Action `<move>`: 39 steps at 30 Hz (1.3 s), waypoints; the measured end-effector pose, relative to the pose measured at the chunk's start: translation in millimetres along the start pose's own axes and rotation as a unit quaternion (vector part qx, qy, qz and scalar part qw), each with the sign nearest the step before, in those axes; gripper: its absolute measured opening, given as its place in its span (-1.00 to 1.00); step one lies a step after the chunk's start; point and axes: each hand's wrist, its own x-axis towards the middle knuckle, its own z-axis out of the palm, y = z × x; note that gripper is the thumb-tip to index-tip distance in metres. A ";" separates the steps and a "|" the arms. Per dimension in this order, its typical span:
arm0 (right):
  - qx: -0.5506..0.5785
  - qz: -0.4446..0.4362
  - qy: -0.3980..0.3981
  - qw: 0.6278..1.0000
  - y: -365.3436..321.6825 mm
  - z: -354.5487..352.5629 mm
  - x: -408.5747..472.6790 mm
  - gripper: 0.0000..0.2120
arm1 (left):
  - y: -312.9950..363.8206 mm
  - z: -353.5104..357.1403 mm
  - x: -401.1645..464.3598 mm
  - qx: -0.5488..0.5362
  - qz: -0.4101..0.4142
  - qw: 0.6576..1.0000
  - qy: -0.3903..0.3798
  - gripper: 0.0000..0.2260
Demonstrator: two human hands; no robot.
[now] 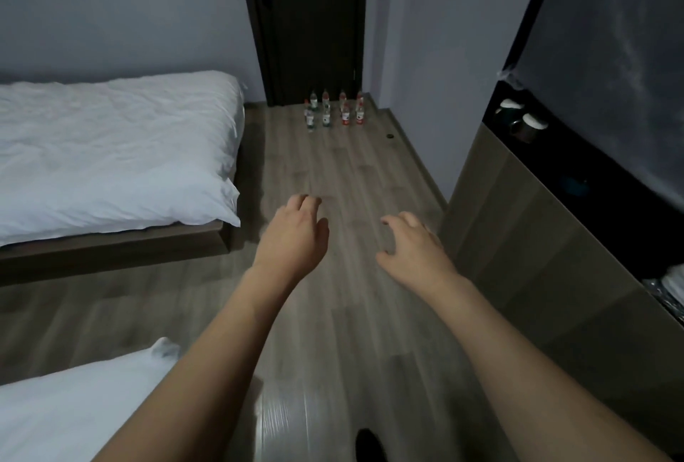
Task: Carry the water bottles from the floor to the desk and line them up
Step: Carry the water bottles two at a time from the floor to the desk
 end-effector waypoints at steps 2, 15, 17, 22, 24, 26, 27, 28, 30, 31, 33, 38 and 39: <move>0.001 -0.001 0.003 1.000 -5.1 1.3 20.3 -0.46 | -9.8 -3.2 19.1 0.002 -0.002 1.000 0.004 -0.64; 0.039 -0.033 0.004 0.999 -33.3 -4.4 265.5 -0.47 | -92.6 2.4 232.6 0.037 -0.024 0.999 0.005 -0.64; 0.038 -0.042 0.010 0.998 -42.1 -8.0 302.8 -0.47 | -105.8 -1.7 265.0 0.041 -0.031 0.999 0.012 -0.65; 0.043 -0.053 -0.001 0.998 -62.0 -3.5 379.0 -0.48 | -143.1 2.2 331.9 0.032 -0.044 0.999 -0.002 -0.66; 0.041 -0.049 -0.006 0.998 -67.8 0.7 411.3 -0.48 | -158.1 6.2 360.6 0.025 -0.045 0.999 -0.003 -0.66; 0.037 -0.048 -0.005 0.998 -75.4 5.5 447.4 -0.46 | -175.3 10.0 390.7 0.021 -0.043 0.999 -0.004 -0.66; 0.035 -0.048 -0.002 0.998 -81.0 8.6 466.0 -0.46 | -185.8 11.1 406.5 0.022 -0.043 0.999 -0.005 -0.66; 0.033 -0.047 0.002 0.998 -88.3 12.2 484.3 -0.46 | -198.0 11.6 422.4 0.024 -0.042 0.999 -0.007 -0.67; 0.034 -0.047 0.008 0.998 -105.6 19.3 520.6 -0.47 | -225.1 10.1 455.2 0.028 -0.039 0.999 -0.007 -0.73; 0.035 -0.047 0.010 0.998 -114.5 21.7 539.3 -0.47 | -238.7 7.3 472.8 0.028 -0.038 0.999 -0.005 -0.75; 0.037 -0.044 0.009 0.998 -129.8 22.0 577.1 -0.47 | -262.8 -1.6 509.5 0.023 -0.036 0.999 -0.002 -0.74; 0.038 -0.036 0.018 0.998 -155.6 21.2 656.7 -0.45 | -308.8 -11.9 586.4 0.001 -0.030 1.000 0.006 -0.73; 0.040 -0.035 0.017 0.998 -158.3 22.3 669.6 -0.45 | -315.7 -10.5 600.0 -0.002 -0.029 1.000 0.006 -0.73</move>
